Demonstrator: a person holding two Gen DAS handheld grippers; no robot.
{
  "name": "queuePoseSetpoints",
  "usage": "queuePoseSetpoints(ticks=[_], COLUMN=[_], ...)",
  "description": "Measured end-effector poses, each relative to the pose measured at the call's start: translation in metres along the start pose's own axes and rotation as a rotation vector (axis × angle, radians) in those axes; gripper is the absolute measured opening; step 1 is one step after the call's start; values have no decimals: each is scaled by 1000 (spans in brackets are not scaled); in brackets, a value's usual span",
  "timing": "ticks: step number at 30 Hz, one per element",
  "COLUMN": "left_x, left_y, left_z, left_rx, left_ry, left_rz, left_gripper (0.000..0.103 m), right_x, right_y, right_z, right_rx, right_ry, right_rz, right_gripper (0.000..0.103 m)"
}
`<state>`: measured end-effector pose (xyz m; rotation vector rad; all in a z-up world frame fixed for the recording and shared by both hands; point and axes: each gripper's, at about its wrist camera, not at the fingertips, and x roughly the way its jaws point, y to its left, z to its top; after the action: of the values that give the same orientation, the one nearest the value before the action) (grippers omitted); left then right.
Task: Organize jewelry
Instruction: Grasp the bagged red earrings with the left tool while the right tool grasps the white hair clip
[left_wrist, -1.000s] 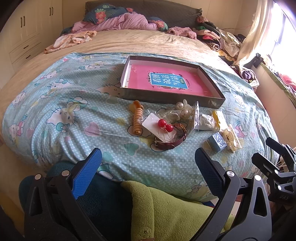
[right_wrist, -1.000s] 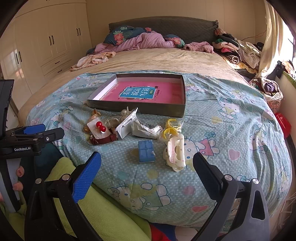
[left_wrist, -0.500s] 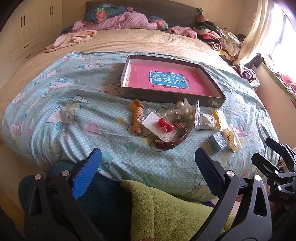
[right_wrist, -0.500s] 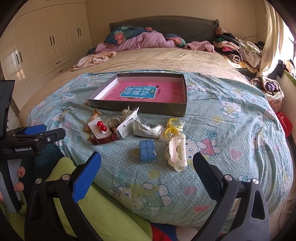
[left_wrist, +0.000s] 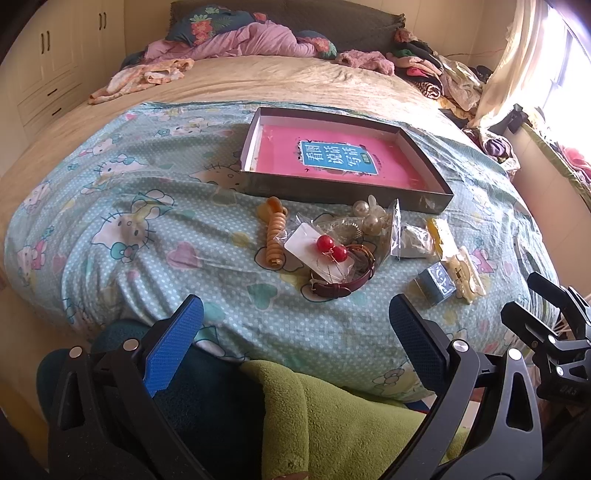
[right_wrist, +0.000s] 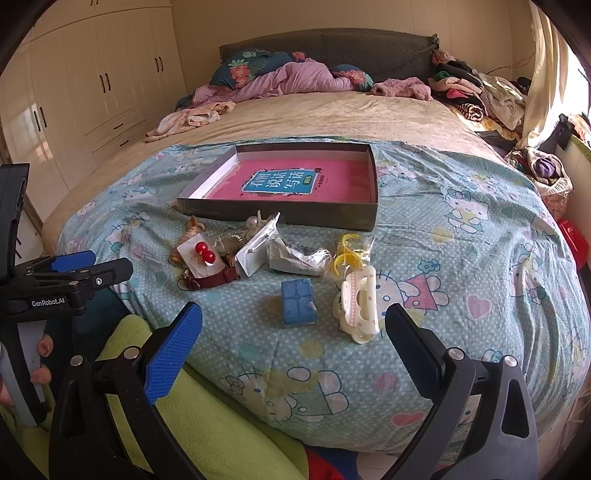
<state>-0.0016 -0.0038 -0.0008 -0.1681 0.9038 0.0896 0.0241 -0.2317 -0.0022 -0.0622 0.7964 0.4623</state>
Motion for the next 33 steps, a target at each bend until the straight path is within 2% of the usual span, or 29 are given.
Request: queuePoseSetpoints(ticks=[6,9,14,19,24,26,28,31,33], left_x=[11,20,41,63,77,85,94,109,117], left_y=[7,9,1,-7,0,3,3,3,3], left_z=[1,1,-1,5,24,30,33,33,33], left_rx=[-11,-9,13,16,-44,-76,-87,-117,-131], left_ry=[27,56,119,155,134,138,167,217,231], left_rz=[-14,-49,-164,-184,-204,-236,-235,-244,-249], left_gripper=[94,94,94,94,93,85,73,62,59], right_x=[7,12,23,32,38,43,48,58,66], right_y=[-9,-16,-32,-47,-60,-64,-68,-73,-76], right_z=[2,2,2,1,3,3,3,2,1], right_rx=[28,41,70,93,111,113,119,123,119], right_ry=[6,11,24,32,27,32,38,58,78], right_rz=[0,-13,-39,-54,-67,-72,-72,-71,-73], right_gripper=[99,99,99,99,99,99,99,99,99])
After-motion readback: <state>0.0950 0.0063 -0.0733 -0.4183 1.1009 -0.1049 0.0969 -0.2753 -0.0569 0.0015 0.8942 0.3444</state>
